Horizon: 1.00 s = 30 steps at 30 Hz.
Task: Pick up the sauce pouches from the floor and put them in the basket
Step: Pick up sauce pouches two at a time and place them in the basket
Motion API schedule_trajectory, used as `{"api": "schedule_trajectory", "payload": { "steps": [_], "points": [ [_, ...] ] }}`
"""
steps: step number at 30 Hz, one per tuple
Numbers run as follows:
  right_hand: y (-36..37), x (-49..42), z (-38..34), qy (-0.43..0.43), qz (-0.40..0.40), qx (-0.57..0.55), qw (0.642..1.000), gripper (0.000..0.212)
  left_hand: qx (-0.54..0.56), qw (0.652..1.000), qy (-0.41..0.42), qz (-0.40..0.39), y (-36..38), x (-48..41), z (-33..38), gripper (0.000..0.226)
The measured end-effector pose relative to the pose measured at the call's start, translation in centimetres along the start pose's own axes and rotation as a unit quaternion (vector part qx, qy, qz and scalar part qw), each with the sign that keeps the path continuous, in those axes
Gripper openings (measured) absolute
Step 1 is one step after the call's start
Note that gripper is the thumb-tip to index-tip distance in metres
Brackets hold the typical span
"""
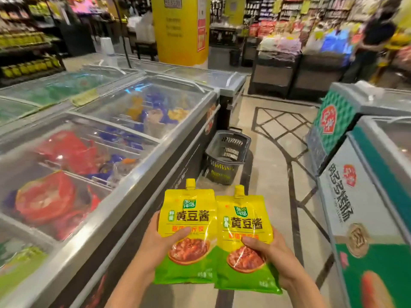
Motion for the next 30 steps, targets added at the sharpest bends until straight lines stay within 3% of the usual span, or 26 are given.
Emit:
{"api": "schedule_trajectory", "payload": {
  "steps": [7,13,20,26,30],
  "points": [
    [-1.6,-6.5,-3.4,-0.053,0.114,-0.017,0.992,0.086,-0.010,0.990,-0.002,-0.142,3.5,-13.5,3.4,0.102],
    [-5.8,-16.1,-4.9,-0.042,0.171,-0.026,0.984,0.096,-0.049,0.983,-0.009,-0.177,8.1,-25.2,5.7,0.101],
    [-8.5,-30.2,-10.4,-0.007,0.144,-0.034,0.989,0.096,-0.041,0.988,-0.053,-0.142,11.0,-38.1,8.7,0.101],
    [-9.1,-40.4,-13.3,0.037,0.129,-0.025,0.991,0.096,-0.017,0.986,-0.080,-0.142,11.7,-46.9,10.5,0.088],
    [-9.2,-48.1,-14.7,0.049,0.129,-0.021,0.990,0.090,-0.034,0.986,-0.090,-0.134,12.1,-54.6,10.9,0.064]
  ]
}}
Point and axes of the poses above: each hand's wrist, its own x-axis away from the middle knuckle, its own y-axis out of the palm, z = x × y, the point moved 1 cm from there along -x, towards the middle knuckle, and after that the axes turned 15 degrees about -x, right-handed, at the moved point
